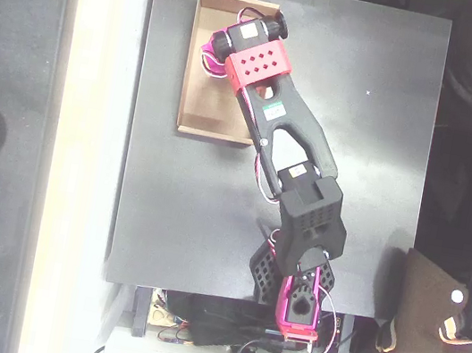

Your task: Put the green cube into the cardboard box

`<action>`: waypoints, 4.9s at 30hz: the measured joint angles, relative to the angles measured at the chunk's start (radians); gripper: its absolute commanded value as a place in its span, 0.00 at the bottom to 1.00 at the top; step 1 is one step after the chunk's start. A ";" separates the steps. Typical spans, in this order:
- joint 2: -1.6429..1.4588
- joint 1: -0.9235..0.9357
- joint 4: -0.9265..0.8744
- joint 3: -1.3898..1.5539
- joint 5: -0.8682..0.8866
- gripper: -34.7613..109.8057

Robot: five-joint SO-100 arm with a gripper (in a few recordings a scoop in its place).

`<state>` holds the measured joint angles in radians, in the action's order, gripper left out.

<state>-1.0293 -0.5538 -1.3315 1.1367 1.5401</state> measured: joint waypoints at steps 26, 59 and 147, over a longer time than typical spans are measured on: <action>-0.422 0.034 0.000 0.000 0.000 0.45; -0.962 0.626 0.000 -0.002 0.002 0.36; -2.241 0.558 -0.005 2.006 -0.005 0.28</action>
<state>-3.2704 0.0046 -1.3361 3.1431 1.5355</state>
